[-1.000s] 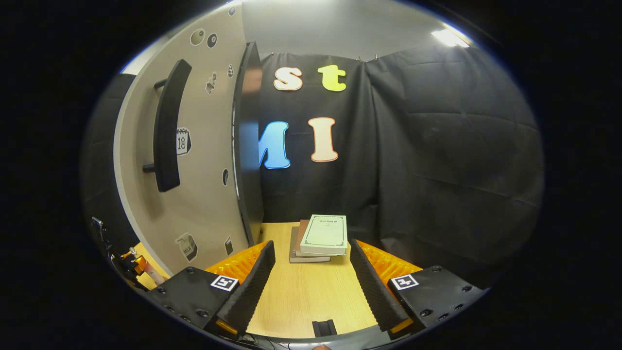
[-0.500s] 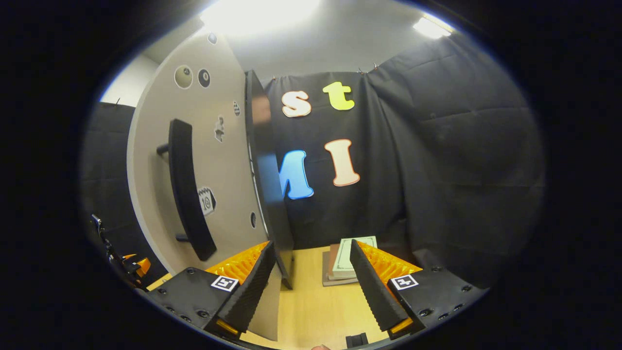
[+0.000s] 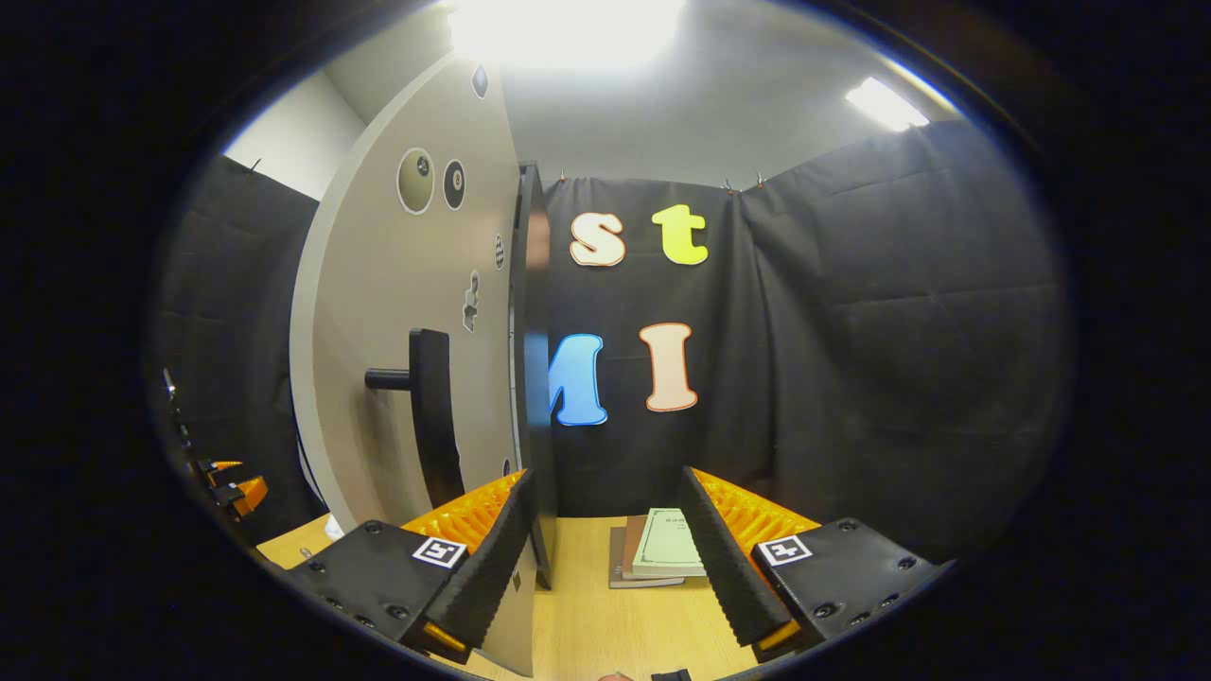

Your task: Open the cabinet door with the right hand, grasp the bottle in the cabinet with the left hand and place it on the coaster, then close the cabinet door with the right hand.

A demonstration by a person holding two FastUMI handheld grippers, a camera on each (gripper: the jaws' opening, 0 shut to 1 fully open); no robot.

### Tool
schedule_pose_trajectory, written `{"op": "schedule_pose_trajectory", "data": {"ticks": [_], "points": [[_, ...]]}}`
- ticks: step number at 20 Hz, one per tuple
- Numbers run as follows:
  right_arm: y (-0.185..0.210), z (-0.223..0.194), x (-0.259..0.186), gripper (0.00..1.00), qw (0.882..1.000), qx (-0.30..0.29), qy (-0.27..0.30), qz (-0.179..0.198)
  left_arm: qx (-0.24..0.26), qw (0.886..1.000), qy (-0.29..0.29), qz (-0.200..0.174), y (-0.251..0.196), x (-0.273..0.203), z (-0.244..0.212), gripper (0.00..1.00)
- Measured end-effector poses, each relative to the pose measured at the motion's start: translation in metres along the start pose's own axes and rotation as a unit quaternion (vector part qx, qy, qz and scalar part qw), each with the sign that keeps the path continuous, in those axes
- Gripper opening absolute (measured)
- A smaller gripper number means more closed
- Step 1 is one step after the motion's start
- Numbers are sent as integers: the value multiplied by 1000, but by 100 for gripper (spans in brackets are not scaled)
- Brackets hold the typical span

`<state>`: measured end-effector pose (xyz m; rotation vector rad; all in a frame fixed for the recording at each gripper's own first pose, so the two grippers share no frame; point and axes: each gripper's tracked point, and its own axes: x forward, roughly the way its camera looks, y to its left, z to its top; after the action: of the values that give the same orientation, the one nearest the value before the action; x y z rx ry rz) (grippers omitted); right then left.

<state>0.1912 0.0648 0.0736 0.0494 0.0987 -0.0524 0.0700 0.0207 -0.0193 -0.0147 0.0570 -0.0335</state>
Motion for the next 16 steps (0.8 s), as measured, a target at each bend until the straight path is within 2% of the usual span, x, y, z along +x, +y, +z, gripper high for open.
{"op": "schedule_pose_trajectory", "data": {"ticks": [1,2,3,4,5,7,8,13,15,16], "points": [[5,-1,-1,96,1000,-1,1,-2,-4,1000,-2,-3,4,5,0,75],[10,-2,-3,96,1000,-1,3,-1,-8,1000,-4,-6,7,7,1,77],[15,-2,-2,92,1000,0,3,2,-13,1000,-8,-8,11,10,2,78],[20,-2,-3,96,1000,2,5,6,-18,1000,-10,-9,15,13,3,77],[26,-3,-2,96,1000,6,5,11,-20,1000,-10,-10,18,16,1,77],[42,-5,-3,96,999,16,8,28,-24,1000,-6,-11,25,19,-4,77],[51,-6,-4,92,999,22,10,37,-27,1000,-5,-11,29,20,-5,77],[96,-8,-2,96,995,36,16,90,-31,999,-4,-10,46,20,-9,76],[108,-8,1,92,994,37,14,100,-30,1000,-3,-4,57,18,-11,75],[114,-7,5,96,994,35,14,104,-32,999,-2,-1,63,17,-13,77]]}}
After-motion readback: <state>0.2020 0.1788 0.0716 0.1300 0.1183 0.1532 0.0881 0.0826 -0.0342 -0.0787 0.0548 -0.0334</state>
